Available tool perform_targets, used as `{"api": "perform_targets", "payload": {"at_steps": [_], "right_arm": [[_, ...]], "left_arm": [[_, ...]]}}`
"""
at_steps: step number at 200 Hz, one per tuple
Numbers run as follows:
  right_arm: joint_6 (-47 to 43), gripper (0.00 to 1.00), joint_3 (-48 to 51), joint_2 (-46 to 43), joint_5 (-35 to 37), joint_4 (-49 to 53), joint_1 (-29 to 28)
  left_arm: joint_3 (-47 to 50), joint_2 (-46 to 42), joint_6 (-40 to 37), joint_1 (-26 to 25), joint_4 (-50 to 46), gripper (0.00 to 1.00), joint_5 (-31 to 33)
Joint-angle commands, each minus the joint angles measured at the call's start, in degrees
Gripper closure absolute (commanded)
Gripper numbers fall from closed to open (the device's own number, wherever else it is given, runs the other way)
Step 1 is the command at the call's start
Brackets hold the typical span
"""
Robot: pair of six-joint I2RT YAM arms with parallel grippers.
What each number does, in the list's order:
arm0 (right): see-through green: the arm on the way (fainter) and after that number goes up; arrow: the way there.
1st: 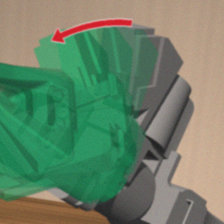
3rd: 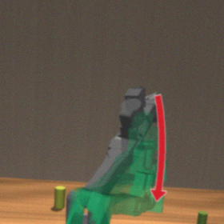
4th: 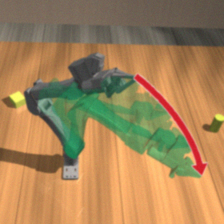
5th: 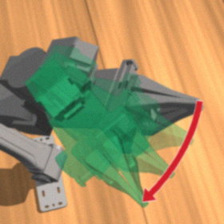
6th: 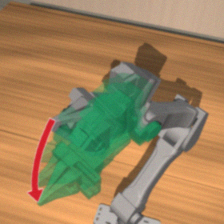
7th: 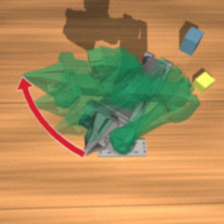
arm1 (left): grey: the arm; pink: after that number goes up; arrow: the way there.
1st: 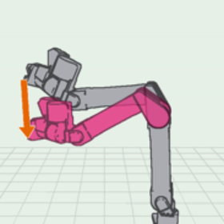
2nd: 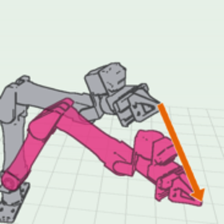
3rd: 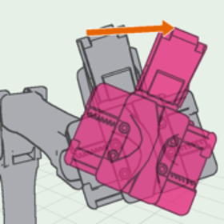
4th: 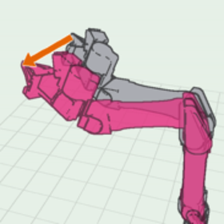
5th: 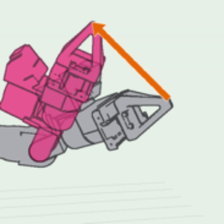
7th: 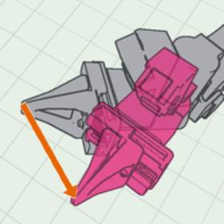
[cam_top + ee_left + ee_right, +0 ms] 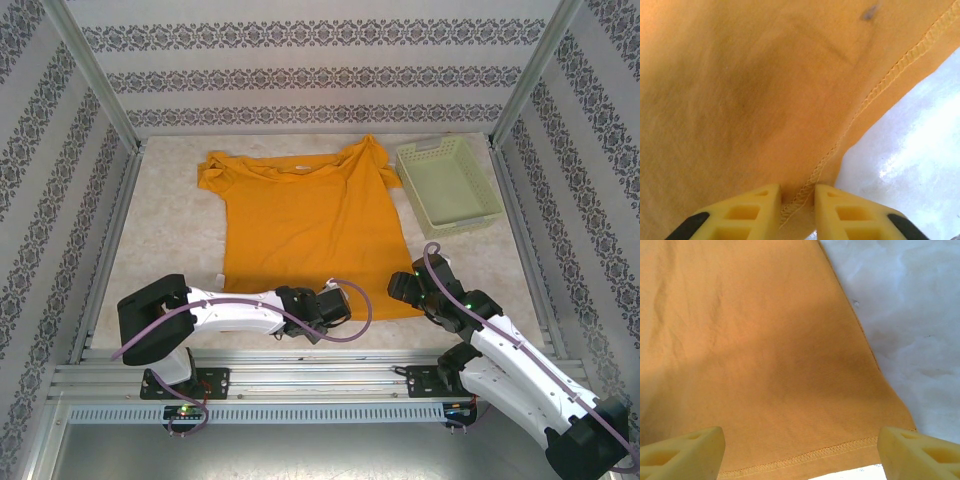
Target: Fold the inside-out t-shirt
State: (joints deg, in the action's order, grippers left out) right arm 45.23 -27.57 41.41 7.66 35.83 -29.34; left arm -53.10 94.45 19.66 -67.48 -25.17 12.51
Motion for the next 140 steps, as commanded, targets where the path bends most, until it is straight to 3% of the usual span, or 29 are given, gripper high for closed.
{"api": "perform_targets", "payload": {"at_steps": [1, 63, 102, 140], "right_arm": [[0.2, 0.2, 0.8, -0.2, -0.2, 1.2, 0.7], [0.3, 0.2, 0.9, -0.3, -0.2, 1.1, 0.6], [-0.6, 0.2, 0.9, -0.4, -1.1, 0.3, -0.1], [-1.4, 0.19, 2.0, -1.3, -1.5, -2.9, -3.7]], "left_arm": [[-0.4, 0.3, -0.4, 0.2, 1.1, 0.81, 1.3], [0.6, -0.8, -0.1, 1.0, 2.4, 1.0, 1.1], [1.2, -3.6, 1.3, 2.2, 3.3, 1.0, 1.0], [2.8, -10.9, 2.0, 6.1, 6.5, 1.0, -4.2]]}}
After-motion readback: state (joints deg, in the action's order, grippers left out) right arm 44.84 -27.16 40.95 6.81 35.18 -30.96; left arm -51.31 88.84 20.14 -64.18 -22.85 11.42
